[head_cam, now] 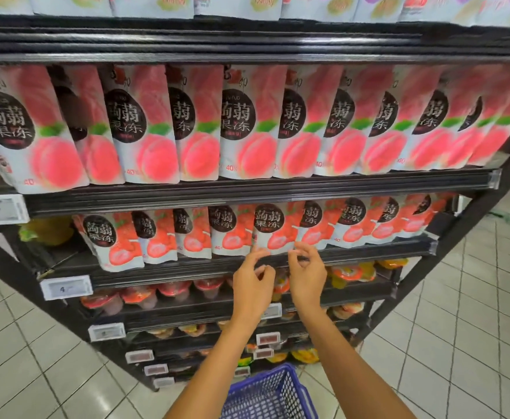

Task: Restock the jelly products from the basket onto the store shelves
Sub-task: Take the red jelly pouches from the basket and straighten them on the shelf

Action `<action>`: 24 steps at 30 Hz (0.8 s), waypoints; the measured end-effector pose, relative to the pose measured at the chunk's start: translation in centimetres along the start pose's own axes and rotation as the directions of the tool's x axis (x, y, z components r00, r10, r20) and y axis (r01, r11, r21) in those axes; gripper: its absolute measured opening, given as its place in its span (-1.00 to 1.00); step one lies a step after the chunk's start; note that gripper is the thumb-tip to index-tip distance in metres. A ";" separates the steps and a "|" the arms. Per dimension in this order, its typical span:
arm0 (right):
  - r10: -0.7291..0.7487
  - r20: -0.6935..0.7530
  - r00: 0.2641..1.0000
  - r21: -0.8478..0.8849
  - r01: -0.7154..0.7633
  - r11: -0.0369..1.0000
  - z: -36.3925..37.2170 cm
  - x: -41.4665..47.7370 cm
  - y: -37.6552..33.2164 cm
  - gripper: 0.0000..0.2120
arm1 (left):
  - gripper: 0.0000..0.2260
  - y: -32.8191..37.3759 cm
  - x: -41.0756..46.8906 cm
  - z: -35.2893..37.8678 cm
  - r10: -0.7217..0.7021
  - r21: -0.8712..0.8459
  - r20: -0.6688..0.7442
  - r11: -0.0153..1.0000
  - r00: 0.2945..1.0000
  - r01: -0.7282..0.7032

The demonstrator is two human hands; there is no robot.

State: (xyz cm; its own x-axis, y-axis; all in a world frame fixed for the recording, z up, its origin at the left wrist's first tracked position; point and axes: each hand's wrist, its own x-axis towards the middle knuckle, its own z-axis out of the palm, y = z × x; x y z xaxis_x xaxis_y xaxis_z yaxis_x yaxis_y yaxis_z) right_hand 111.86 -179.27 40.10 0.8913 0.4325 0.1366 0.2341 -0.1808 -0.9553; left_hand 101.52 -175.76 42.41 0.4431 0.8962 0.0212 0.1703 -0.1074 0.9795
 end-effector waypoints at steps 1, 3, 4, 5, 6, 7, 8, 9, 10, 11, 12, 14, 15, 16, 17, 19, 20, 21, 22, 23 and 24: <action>0.007 0.003 1.000 0.007 -0.007 1.000 0.1 0.2 0.1 -0.85 | -0.72 0.0 0.0 0.2 0.000 0.006 -0.012 1.000 1.000 0.000; 0.019 0.014 1.000 0.018 -0.020 1.000 0.1 0.4 0.3 -0.85 | -0.73 -0.1 0.1 0.4 -0.002 0.023 -0.045 1.000 0.999 0.003; 0.018 0.023 1.000 0.020 -0.018 1.000 0.0 0.5 0.4 -0.85 | -0.73 -0.2 0.1 0.5 0.006 0.029 -0.062 1.000 0.998 -0.004; 0.010 0.037 0.999 0.016 -0.011 1.000 -0.1 0.7 0.3 -0.86 | -0.74 -0.2 0.1 0.6 0.018 0.031 -0.072 0.999 0.997 -0.016; 0.000 0.058 0.998 0.006 -0.001 1.000 -0.2 0.8 0.3 -0.87 | -0.74 -0.2 0.0 0.7 0.028 0.027 -0.073 0.999 0.997 -0.026; -0.008 0.083 0.997 -0.007 0.009 1.000 -0.3 1.0 0.2 -0.89 | -0.74 -0.1 -0.1 0.8 0.035 0.018 -0.065 0.999 0.997 -0.034; -0.013 0.104 0.995 -0.019 0.015 1.000 -0.5 1.1 0.2 -0.90 | -0.74 0.1 -0.2 0.9 0.039 0.008 -0.051 0.999 0.998 -0.038; -0.016 0.112 0.994 -0.030 0.019 0.999 -0.8 1.3 0.2 -0.90 | -0.73 0.2 -0.2 1.1 0.039 0.000 -0.039 0.999 0.998 -0.039; -0.018 0.106 0.994 -0.037 0.022 0.999 -1.2 1.6 0.3 -0.88 | -0.71 0.3 -0.4 1.5 0.038 -0.006 -0.036 0.999 0.999 -0.039; -0.023 0.085 0.996 -0.032 0.026 0.999 -1.5 1.8 0.3 -0.86 | -0.70 0.4 -0.5 1.8 0.041 -0.009 -0.049 0.999 0.998 -0.041; -0.031 0.044 0.999 -0.019 0.032 0.999 -1.9 2.0 0.3 -0.86 | -0.69 0.5 -0.7 2.3 0.046 -0.010 -0.074 0.999 0.996 -0.047; -0.060 -0.090 0.994 -0.006 0.059 0.998 -3.0 2.6 0.5 -0.89 | -0.67 0.6 -1.0 3.3 0.044 -0.002 -0.141 0.999 0.989 -0.045; -0.073 -0.157 0.985 -0.005 0.073 0.997 -3.5 2.9 0.7 -0.88 | -0.67 0.7 -1.1 3.8 0.038 0.008 -0.159 0.999 0.986 -0.038; -0.073 -0.200 0.977 -0.004 0.074 0.997 -4.0 3.2 0.9 -0.84 | -0.66 0.9 -1.1 4.4 0.034 0.019 -0.151 0.999 0.988 -0.032; -0.055 -0.206 0.977 -0.003 0.056 0.998 -4.5 3.6 1.1 -0.80 | -0.65 1.1 -1.0 5.0 0.031 0.034 -0.120 0.999 0.992 -0.027; 0.006 -0.131 0.991 0.011 -0.005 1.000 -5.0 4.4 1.5 -0.78 | -0.60 1.3 -0.7 6.2 0.026 0.064 -0.031 0.998 0.999 -0.024; 0.020 -0.084 0.996 0.010 -0.019 1.000 -5.1 4.7 1.7 -0.82 | -0.57 1.4 -0.5 6.8 0.024 0.068 0.010 0.997 1.000 -0.024; 0.015 -0.052 0.999 -0.004 -0.015 1.000 -5.2 4.9 1.9 -0.87 | -0.54 1.4 -0.4 7.3 0.021 0.071 0.042 0.997 0.999 -0.024; 0.005 -0.039 0.999 -0.021 -0.005 1.000 -5.2 5.1 2.1 -0.89 | -0.52 1.5 -0.3 7.7 0.017 0.075 0.064 0.997 0.998 -0.022; -0.003 -0.036 0.999 -0.024 0.002 1.000 -5.2 5.2 2.2 -0.88 | -0.50 1.5 -0.2 8.1 0.016 0.085 0.076 0.996 0.997 -0.022; -0.006 -0.037 0.999 -0.011 0.006 1.000 -5.3 5.4 2.4 -0.86 | -0.49 1.4 -0.1 8.4 0.022 0.097 0.083 0.995 0.996 -0.030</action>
State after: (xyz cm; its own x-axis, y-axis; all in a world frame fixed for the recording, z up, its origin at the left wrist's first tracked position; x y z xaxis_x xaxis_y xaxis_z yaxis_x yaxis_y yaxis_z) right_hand 119.29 -182.00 39.90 0.9036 0.4005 0.1522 0.2436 -0.1881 -0.9515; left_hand 109.06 -179.64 42.14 0.5184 0.8547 0.0259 0.2413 -0.1753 0.9545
